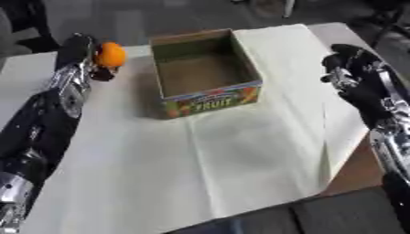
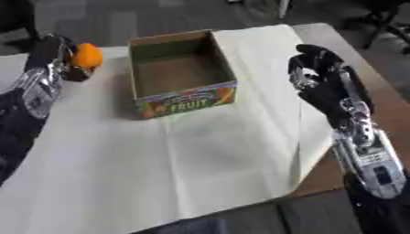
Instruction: Pick up objects on the table and place them in the box.
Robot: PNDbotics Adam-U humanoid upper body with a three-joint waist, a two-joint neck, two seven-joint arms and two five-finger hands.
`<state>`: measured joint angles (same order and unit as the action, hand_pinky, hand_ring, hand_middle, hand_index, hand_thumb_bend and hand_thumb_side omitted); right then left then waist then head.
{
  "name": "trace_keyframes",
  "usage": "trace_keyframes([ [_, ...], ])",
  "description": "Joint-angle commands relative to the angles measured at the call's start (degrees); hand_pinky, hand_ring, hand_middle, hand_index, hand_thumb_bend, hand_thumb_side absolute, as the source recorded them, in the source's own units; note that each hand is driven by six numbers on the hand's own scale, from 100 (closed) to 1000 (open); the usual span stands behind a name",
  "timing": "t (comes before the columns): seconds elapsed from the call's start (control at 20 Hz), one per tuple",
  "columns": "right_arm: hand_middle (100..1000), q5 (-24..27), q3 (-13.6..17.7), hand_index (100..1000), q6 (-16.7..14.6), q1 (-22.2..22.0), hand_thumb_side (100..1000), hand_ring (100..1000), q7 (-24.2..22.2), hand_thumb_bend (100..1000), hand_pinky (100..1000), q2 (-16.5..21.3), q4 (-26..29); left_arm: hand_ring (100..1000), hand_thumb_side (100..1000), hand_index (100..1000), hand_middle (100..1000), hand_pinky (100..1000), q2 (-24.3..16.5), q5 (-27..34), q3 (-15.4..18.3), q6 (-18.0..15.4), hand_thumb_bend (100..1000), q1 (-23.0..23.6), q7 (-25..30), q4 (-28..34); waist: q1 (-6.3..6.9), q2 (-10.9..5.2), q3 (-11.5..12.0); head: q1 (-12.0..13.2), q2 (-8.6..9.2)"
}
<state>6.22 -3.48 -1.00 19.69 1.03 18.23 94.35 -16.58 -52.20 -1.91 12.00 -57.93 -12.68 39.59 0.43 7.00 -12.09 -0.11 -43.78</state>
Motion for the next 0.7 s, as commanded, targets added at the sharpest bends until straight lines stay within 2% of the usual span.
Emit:
trace_keyframes([
  [0.05,644,-0.01,0.56,805,-0.25,0.75,316,776,-0.07,147,629,0.36,0.51,400,100,427,294,399,-0.75,3.16,-1.63,-1.22,360,-2.24,-1.32,3.99,-0.24,-1.19,0.02,-0.02,-0.34],
  [0.4,644,0.07,0.12,805,-0.21,1.03,315,776,-0.54,145,629,-0.2,0.41,411,100,435,303,413,2.18,4.29,-4.71,-3.44,368,-3.32,1.16,7.62,-0.68,-1.43,-1.14,0.72,-0.34],
  [0.7,644,0.19,-0.14,805,-0.2,1.39,316,776,-0.83,145,629,-0.86,0.37,427,100,453,322,441,5.08,0.32,-7.29,-5.61,399,-2.81,3.99,7.82,-0.82,-1.28,-2.53,1.11,-0.34],
])
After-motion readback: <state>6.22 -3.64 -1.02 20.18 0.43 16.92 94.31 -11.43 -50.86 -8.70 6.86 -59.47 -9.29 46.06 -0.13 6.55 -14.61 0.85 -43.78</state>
